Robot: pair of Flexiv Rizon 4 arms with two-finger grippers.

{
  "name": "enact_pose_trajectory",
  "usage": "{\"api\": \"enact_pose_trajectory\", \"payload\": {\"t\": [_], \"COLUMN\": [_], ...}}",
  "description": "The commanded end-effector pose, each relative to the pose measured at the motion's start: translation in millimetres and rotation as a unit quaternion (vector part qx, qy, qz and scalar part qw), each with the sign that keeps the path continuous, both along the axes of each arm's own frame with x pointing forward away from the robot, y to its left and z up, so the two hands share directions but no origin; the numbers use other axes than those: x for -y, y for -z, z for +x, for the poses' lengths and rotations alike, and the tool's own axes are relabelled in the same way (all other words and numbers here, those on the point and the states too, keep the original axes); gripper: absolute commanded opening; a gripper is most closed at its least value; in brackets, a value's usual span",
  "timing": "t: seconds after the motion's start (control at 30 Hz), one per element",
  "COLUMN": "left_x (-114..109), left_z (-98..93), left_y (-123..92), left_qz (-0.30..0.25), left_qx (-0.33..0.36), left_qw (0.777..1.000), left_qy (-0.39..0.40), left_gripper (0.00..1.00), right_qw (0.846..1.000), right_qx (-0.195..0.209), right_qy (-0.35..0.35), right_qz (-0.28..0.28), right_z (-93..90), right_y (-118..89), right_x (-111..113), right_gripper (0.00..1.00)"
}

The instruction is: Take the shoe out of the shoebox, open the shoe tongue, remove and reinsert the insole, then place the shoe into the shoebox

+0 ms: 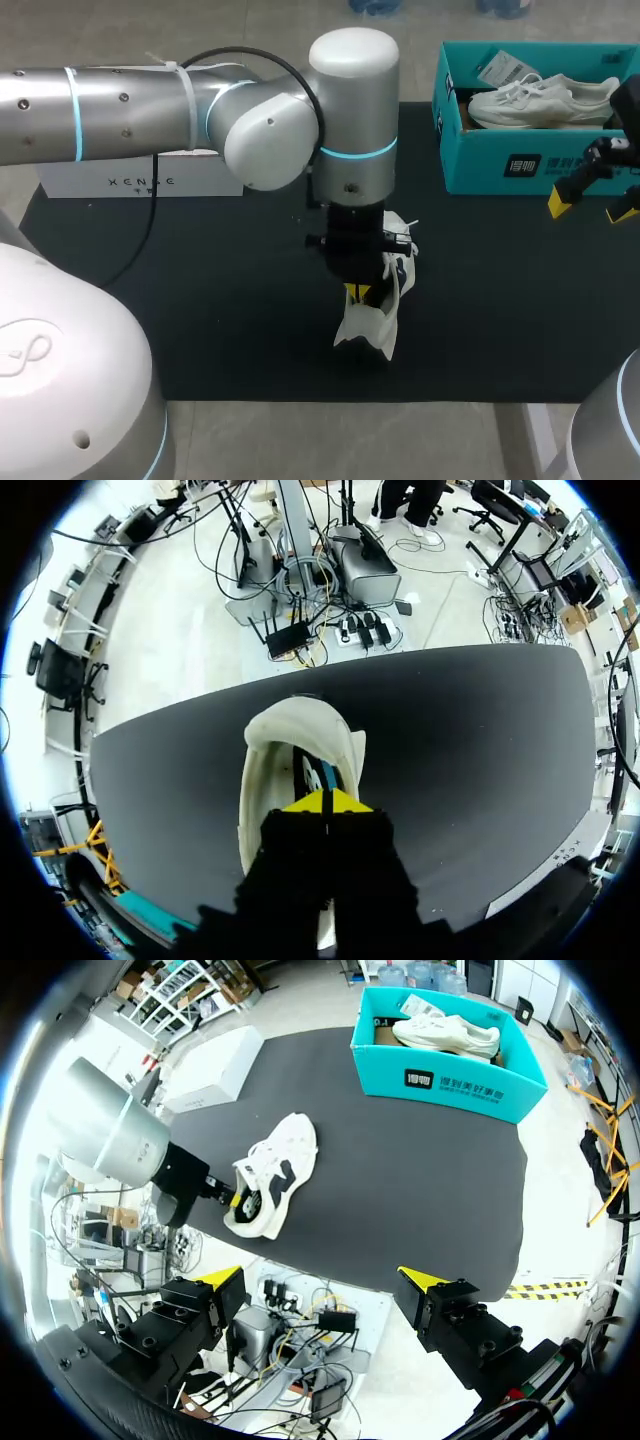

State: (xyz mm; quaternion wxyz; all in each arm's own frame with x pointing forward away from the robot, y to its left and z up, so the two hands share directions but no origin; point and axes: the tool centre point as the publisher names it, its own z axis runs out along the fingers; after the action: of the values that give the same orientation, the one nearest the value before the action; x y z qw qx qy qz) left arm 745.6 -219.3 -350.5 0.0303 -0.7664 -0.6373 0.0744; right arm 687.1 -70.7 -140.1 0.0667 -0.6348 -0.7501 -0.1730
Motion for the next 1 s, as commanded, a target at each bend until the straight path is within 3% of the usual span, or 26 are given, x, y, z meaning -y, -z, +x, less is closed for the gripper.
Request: {"api": "enact_pose_trajectory", "payload": {"t": [0.03,0.7,1.0], "left_x": [-3,-4,7], "left_z": [1.3,-8.5,-5.1], "left_y": [-1,19,12], "left_qz": [0.002,0.016,0.008], "left_qx": [0.002,-0.013,-0.010], "left_qw": [1.000,1.000,1.000], "left_qy": [-0.002,0.002,0.001], "left_gripper": [0.00,0.00,0.00], "right_qw": [1.000,1.000,1.000], "right_qx": [-0.002,-0.002,-0.002], "right_qy": [0.000,0.000,0.000], "right_qz": [-0.001,-0.001,-0.001], "right_z": [2.4,2.4,2.4], "right_y": [0,0,0], "right_x": [-1,-1,-1], "right_gripper": [1.00,1.00,1.00]}}
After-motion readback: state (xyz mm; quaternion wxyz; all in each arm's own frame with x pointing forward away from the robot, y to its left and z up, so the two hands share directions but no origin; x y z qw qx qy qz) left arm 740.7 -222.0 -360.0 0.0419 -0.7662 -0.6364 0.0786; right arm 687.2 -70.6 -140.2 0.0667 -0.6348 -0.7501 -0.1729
